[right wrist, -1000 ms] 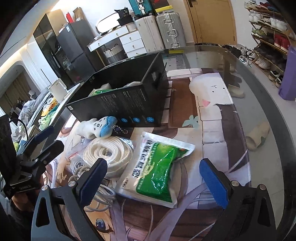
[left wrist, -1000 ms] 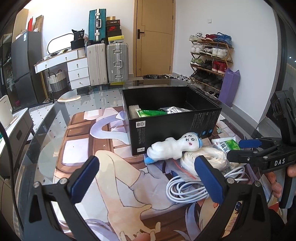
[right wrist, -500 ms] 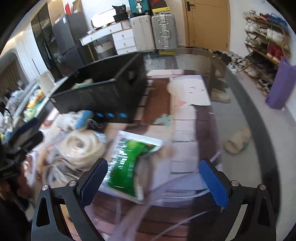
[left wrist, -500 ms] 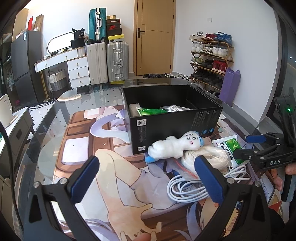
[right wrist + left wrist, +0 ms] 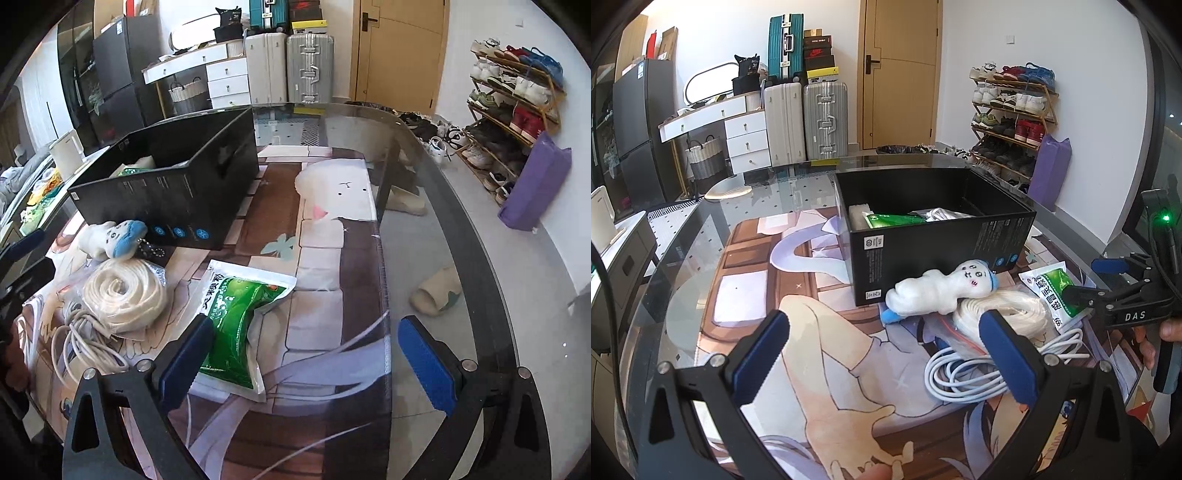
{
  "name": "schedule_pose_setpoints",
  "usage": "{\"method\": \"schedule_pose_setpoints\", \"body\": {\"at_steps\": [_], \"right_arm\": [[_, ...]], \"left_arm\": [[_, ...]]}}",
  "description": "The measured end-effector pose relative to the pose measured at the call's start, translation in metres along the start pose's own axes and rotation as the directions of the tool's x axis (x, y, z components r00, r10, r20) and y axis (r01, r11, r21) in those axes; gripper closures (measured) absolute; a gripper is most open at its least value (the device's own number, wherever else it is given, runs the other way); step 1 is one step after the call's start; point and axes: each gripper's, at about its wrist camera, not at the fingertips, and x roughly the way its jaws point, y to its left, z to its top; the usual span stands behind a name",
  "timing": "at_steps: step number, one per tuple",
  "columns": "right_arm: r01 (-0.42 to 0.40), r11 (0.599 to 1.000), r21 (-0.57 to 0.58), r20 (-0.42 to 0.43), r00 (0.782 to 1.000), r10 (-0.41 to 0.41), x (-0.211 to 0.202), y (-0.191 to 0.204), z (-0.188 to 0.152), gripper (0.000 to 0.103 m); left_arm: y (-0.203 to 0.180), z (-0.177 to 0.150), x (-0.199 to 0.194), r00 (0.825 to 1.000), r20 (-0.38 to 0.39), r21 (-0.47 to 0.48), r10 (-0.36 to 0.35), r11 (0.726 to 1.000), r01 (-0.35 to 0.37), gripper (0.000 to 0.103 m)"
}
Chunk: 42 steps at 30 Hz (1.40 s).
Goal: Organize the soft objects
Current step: 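Lower the right tool onto the green medicine packet and close it, then grasp the white plush doll with the left tool while the right tool holds the packet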
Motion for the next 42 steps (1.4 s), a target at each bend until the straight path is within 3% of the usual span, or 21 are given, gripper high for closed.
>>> {"method": "schedule_pose_setpoints", "body": {"at_steps": [10, 19, 25, 28, 30, 36, 42], "right_arm": [[-0.069, 0.997, -0.044, -0.019, 0.998, 0.068, 0.008, 0.029, 0.003, 0.002], [-0.039, 0.998, -0.058, -0.033, 0.999, 0.037, 0.017, 0.035, 0.003, 0.003], [-0.042, 0.997, -0.059, -0.034, 0.999, 0.040, 0.013, 0.028, 0.001, 0.013], [-0.048, 0.997, -0.065, -0.016, 0.999, 0.047, 0.010, 0.028, 0.000, 0.030], [-0.056, 0.996, -0.068, -0.003, 0.998, 0.056, 0.007, 0.026, 0.000, 0.047], [-0.085, 0.994, -0.062, 0.019, 0.996, 0.087, 0.002, 0.021, -0.003, 0.064], [-0.123, 0.991, -0.051, 0.051, 0.991, 0.126, -0.006, 0.017, -0.006, 0.067]], "left_arm": [[0.001, 0.000, 0.000, 1.000, 0.002, 0.000, 0.003, 1.000, -0.003, 0.000], [0.001, 0.000, 0.000, 1.000, 0.001, -0.002, 0.001, 1.000, -0.001, 0.000], [0.000, -0.002, 0.002, 1.000, -0.002, 0.003, 0.004, 1.000, -0.004, 0.000], [0.000, -0.002, 0.002, 1.000, -0.002, 0.005, 0.005, 1.000, -0.005, 0.000], [0.000, -0.003, 0.003, 1.000, -0.002, 0.004, 0.005, 1.000, -0.005, 0.000], [-0.001, -0.003, 0.004, 1.000, -0.007, 0.004, 0.002, 1.000, -0.002, 0.000], [-0.002, -0.002, 0.004, 1.000, -0.008, 0.007, 0.006, 1.000, -0.006, 0.000]]}}
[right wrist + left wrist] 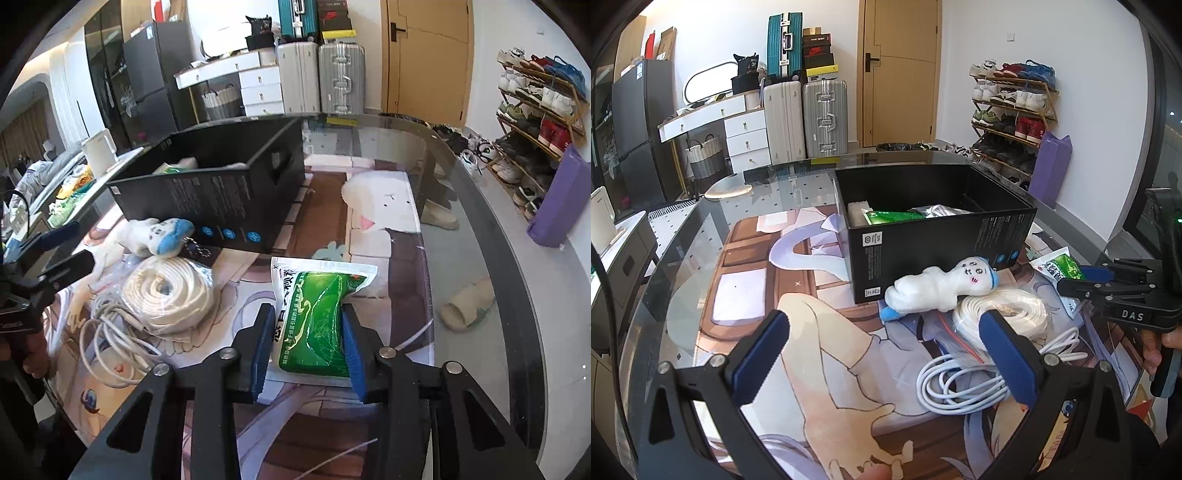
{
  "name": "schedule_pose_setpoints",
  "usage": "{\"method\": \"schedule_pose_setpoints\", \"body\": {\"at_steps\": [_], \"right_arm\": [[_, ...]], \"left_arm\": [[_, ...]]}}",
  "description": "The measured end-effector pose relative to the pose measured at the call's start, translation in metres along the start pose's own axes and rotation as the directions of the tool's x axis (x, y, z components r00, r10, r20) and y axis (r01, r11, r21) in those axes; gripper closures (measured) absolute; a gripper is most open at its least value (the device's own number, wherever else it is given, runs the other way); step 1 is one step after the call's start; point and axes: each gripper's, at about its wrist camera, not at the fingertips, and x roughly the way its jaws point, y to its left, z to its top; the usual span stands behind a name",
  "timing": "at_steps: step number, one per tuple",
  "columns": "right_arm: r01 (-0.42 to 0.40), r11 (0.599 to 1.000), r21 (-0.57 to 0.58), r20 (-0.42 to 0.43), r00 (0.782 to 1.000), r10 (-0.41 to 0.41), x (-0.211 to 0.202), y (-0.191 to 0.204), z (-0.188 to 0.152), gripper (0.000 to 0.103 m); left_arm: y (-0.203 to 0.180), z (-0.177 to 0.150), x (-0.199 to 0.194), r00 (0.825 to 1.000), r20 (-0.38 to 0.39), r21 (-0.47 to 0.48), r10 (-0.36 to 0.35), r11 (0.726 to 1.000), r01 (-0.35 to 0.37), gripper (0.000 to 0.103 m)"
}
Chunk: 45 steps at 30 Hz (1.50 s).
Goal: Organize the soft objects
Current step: 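Grasp the white plush doll with the left tool while the right tool holds the packet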
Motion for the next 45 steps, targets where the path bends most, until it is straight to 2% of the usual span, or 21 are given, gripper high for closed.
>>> {"method": "schedule_pose_setpoints", "body": {"at_steps": [11, 19, 23, 33, 39, 45], "right_arm": [[-0.087, 0.996, 0.013, 0.140, 0.987, 0.084, -0.034, 0.000, 0.001, 0.067], [-0.112, 0.993, 0.019, 0.154, 0.982, 0.108, -0.040, 0.000, 0.001, 0.067], [-0.123, 0.992, 0.025, 0.159, 0.980, 0.117, -0.041, -0.001, 0.000, 0.067], [-0.130, 0.991, 0.039, 0.159, 0.980, 0.122, -0.042, -0.006, -0.001, 0.067], [-0.133, 0.990, 0.041, 0.152, 0.980, 0.125, -0.040, -0.006, -0.002, 0.067], [-0.133, 0.990, 0.043, 0.152, 0.980, 0.125, -0.038, -0.006, -0.001, 0.067]], "left_arm": [[-0.003, 0.006, 0.001, 1.000, -0.021, -0.037, -0.018, 0.999, 0.017, 0.000], [-0.011, 0.012, 0.023, 0.997, -0.076, -0.090, -0.016, 0.996, 0.010, 0.000], [-0.020, 0.018, 0.032, 0.996, -0.091, -0.079, 0.011, 0.997, -0.018, 0.000], [-0.038, 0.026, 0.053, 0.987, -0.158, -0.060, 0.006, 0.998, -0.016, 0.000], [-0.049, 0.030, 0.063, 0.982, -0.185, -0.041, 0.027, 0.999, -0.035, 0.000], [-0.054, 0.034, 0.074, 0.977, -0.207, -0.061, 0.048, 0.996, -0.062, 0.000]]}}
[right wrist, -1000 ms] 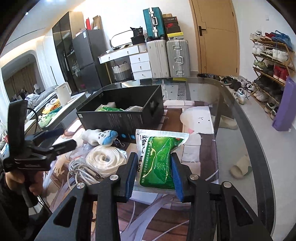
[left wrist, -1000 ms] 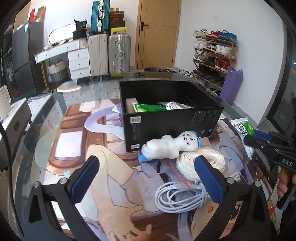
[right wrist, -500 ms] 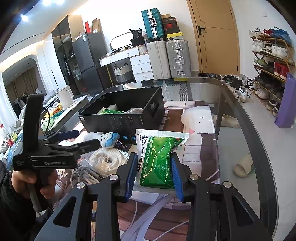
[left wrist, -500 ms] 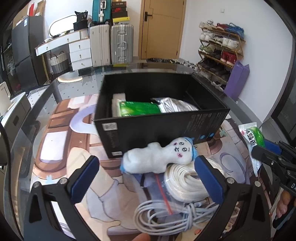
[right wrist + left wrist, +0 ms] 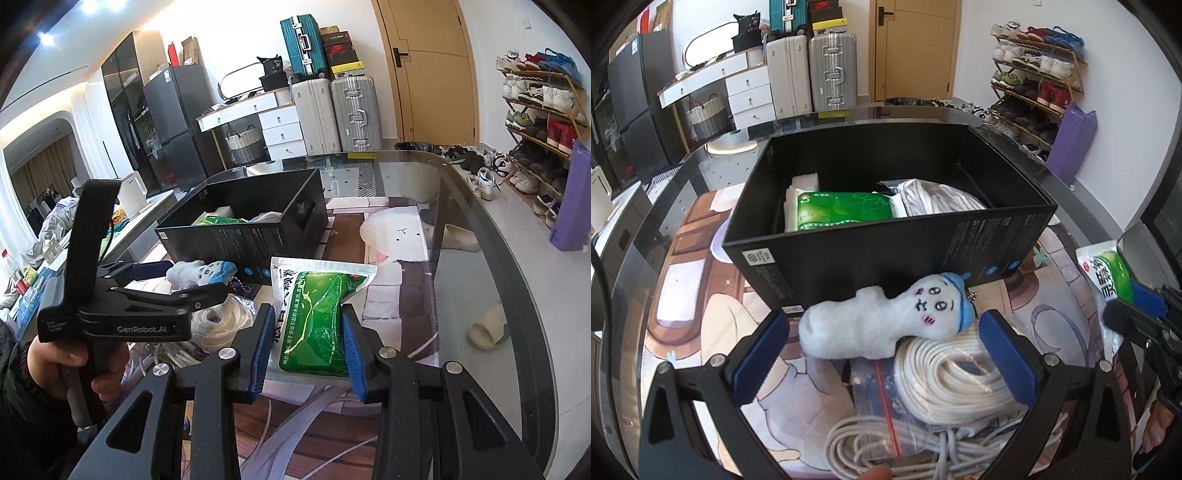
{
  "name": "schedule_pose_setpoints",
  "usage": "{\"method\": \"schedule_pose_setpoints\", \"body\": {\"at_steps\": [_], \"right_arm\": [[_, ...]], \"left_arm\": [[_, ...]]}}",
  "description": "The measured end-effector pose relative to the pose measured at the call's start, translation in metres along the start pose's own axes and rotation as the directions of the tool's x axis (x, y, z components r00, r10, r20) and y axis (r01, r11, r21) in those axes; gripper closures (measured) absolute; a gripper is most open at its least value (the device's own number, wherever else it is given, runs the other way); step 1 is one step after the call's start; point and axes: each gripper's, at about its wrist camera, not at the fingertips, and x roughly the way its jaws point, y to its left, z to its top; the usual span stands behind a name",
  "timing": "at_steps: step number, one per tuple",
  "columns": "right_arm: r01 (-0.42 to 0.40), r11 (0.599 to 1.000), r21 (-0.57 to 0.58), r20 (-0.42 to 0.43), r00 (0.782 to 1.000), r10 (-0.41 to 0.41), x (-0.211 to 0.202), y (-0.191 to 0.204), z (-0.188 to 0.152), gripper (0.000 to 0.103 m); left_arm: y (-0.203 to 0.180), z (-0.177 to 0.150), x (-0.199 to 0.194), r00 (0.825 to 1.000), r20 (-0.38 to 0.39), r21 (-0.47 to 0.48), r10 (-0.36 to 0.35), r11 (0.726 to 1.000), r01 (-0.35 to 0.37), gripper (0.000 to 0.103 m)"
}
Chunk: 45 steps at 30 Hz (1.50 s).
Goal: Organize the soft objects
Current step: 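Grasp the white plush doll with the left tool while the right tool holds the packet, then lift and carry the doll and the packet over the black box with both tools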
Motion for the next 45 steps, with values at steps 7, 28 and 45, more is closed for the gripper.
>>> {"method": "schedule_pose_setpoints", "body": {"at_steps": [7, 28, 45], "right_arm": [[0.004, 1.000, 0.005, 0.001, 1.000, -0.004, 0.000, -0.002, 0.000, 0.067], [-0.020, 0.999, -0.031, 0.010, 1.000, 0.020, 0.002, 0.014, -0.002, 0.067], [-0.049, 0.992, -0.114, 0.062, 0.996, 0.056, -0.006, 0.048, 0.035, 0.067]], "left_arm": [[0.005, 0.001, 0.005, 1.000, -0.012, -0.011, -0.008, 1.000, 0.008, 0.008], [0.029, -0.016, -0.049, 0.993, 0.093, 0.055, -0.071, 0.996, 0.066, 0.015], [0.056, 0.006, -0.085, 0.974, 0.209, 0.049, -0.085, 0.996, 0.076, 0.015]]}}
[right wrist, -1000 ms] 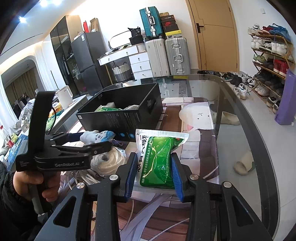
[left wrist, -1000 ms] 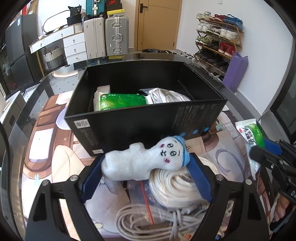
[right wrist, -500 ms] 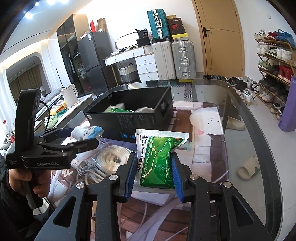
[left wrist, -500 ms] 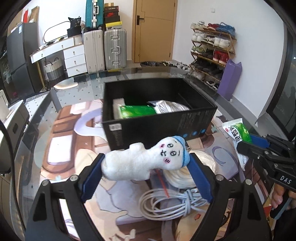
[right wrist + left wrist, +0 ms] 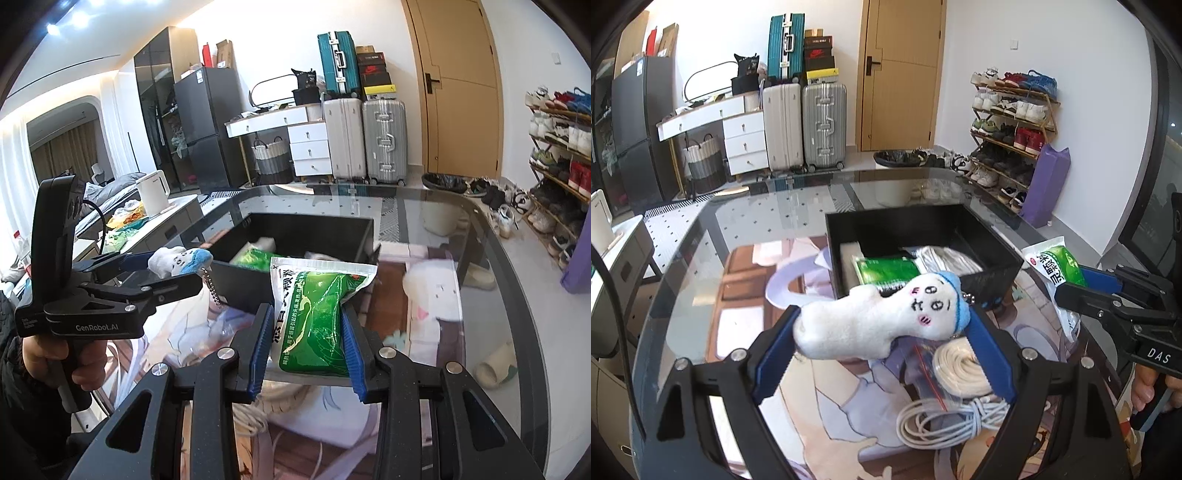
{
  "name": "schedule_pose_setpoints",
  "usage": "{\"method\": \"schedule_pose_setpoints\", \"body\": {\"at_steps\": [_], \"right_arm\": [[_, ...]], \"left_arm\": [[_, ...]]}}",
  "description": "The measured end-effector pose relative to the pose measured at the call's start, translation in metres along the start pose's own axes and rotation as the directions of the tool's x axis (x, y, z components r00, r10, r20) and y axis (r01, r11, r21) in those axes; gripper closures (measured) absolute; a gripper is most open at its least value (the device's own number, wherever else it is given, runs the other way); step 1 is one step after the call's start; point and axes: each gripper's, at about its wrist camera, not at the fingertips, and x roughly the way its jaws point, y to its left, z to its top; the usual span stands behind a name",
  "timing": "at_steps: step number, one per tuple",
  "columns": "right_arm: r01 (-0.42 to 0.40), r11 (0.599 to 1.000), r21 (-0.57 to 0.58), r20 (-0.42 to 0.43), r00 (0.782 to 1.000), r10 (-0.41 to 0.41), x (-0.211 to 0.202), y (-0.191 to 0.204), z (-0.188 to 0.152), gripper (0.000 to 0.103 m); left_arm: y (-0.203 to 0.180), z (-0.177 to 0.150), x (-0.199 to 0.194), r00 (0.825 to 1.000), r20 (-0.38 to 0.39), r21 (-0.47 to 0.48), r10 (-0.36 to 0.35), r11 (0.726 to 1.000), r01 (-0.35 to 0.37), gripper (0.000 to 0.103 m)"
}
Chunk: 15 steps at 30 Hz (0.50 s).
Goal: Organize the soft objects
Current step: 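Lift and carry the doll and the packet over the black box with both tools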
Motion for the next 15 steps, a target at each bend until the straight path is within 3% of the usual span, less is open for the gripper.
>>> {"method": "schedule_pose_setpoints", "body": {"at_steps": [15], "right_arm": [[-0.008, 1.000, -0.003, 0.065, 0.998, 0.008, 0.017, -0.004, 0.036, 0.067]], "left_arm": [[0.006, 0.027, 0.015, 0.999, 0.052, -0.011, 0.009, 1.000, -0.008, 0.015]]}}
